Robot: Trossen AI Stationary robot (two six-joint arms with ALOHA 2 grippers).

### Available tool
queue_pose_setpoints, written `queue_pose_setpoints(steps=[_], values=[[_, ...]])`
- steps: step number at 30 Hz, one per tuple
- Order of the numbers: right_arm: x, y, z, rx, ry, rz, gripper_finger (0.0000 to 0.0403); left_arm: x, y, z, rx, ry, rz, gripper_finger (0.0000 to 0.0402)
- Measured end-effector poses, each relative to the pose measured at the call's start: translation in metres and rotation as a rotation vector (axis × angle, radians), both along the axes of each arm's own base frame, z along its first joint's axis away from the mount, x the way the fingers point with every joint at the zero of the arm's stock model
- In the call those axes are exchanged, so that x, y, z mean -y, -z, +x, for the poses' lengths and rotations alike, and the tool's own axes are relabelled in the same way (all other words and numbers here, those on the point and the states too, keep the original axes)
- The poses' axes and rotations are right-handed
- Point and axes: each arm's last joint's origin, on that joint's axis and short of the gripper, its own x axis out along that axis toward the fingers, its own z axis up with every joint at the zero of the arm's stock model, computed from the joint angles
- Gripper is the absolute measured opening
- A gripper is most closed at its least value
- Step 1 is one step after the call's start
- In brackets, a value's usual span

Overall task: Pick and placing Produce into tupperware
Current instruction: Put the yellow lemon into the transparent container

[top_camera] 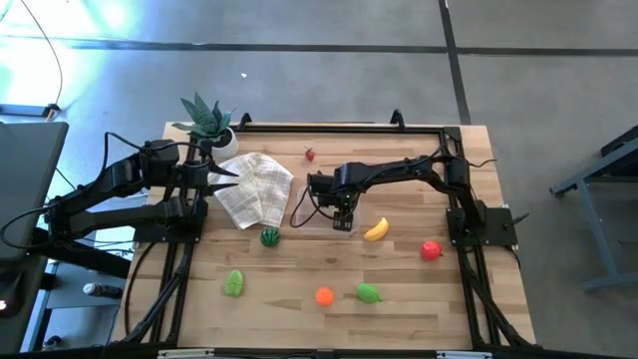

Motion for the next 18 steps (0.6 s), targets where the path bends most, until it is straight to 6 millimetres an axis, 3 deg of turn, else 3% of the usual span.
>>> queue_pose_setpoints(steps=[13,18], values=[[0.000,0.000,0.000,0.003,0.001,0.018,0.0245,0.000,0.000,0.000,0.000,0.000,0.000,0.0085],[0.000,-0.010,0.004,0.011,0.000,0.017,0.0246,0.000,0.000,0.000,0.000,0.000,0.000,0.0085]])
